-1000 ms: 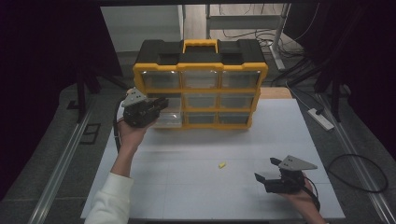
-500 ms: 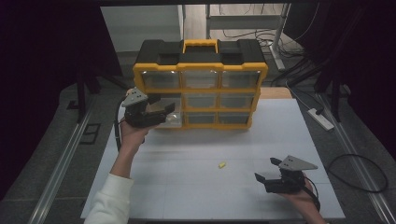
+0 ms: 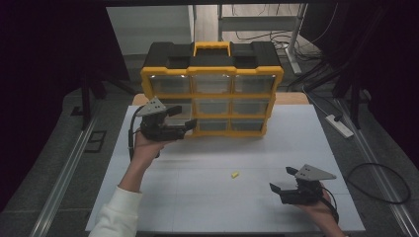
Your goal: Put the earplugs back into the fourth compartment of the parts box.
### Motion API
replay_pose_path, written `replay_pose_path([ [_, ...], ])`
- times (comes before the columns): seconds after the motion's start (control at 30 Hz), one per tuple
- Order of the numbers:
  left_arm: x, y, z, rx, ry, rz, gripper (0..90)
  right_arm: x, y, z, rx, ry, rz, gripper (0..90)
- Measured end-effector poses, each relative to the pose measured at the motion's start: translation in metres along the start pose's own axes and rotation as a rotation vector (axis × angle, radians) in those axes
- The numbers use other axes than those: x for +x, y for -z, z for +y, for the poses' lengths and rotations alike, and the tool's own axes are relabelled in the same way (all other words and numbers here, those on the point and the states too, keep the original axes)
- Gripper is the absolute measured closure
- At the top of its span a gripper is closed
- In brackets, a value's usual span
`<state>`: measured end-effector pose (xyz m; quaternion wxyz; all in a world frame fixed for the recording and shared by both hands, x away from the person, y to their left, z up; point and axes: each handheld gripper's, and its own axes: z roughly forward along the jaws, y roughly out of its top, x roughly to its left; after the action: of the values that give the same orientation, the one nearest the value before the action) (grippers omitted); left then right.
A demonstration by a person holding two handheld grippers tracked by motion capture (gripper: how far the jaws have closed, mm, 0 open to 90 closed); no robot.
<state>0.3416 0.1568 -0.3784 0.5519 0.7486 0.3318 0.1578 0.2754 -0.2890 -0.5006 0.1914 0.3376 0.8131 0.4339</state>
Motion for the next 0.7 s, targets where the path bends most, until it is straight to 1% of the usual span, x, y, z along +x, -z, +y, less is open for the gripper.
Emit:
replay_pose_path([
  [0.1, -0.009, -0.004, 0.0, 0.021, -0.023, -0.018, 22.6, 0.0, 0.0, 0.0, -0.001, 0.001, 0.0, 14.3],
  [0.13, -0.009, -0.004, 0.0, 0.021, -0.023, -0.018, 22.5, 0.0, 0.0, 0.0, -0.001, 0.001, 0.0, 14.3],
  [0.23, -0.019, -0.011, -0.001, 0.048, -0.053, -0.043, 22.5, 0.0, 0.0, 0.0, -0.001, 0.002, 0.0, 14.3],
  [0.27, -0.021, -0.012, -0.002, 0.056, -0.058, -0.049, 22.5, 0.0, 0.0, 0.0, 0.0, 0.003, 0.001, 14.3],
  [0.3, -0.026, -0.017, -0.003, 0.077, -0.071, -0.061, 22.5, 0.0, 0.0, 0.0, 0.0, 0.004, 0.0, 14.3],
  [0.4, -0.031, -0.023, -0.005, 0.107, -0.091, -0.073, 22.5, 0.0, 0.0, 0.0, 0.001, 0.004, 0.001, 14.3],
  [0.43, -0.034, -0.028, -0.006, 0.128, -0.098, -0.083, 22.4, 0.0, 0.0, 0.0, 0.001, 0.004, 0.001, 14.3],
  [0.47, -0.034, -0.028, -0.006, 0.128, -0.098, -0.083, 22.4, 0.0, 0.0, 0.0, 0.001, 0.004, 0.001, 14.3],
  [0.53, -0.039, -0.035, -0.009, 0.161, -0.111, -0.099, 22.3, 0.0, 0.0, 0.0, 0.001, 0.004, 0.001, 14.3],
  [0.7, -0.046, -0.047, -0.015, 0.206, -0.125, -0.124, 22.0, 0.0, 0.0, 0.0, 0.001, 0.004, 0.001, 14.3],
])
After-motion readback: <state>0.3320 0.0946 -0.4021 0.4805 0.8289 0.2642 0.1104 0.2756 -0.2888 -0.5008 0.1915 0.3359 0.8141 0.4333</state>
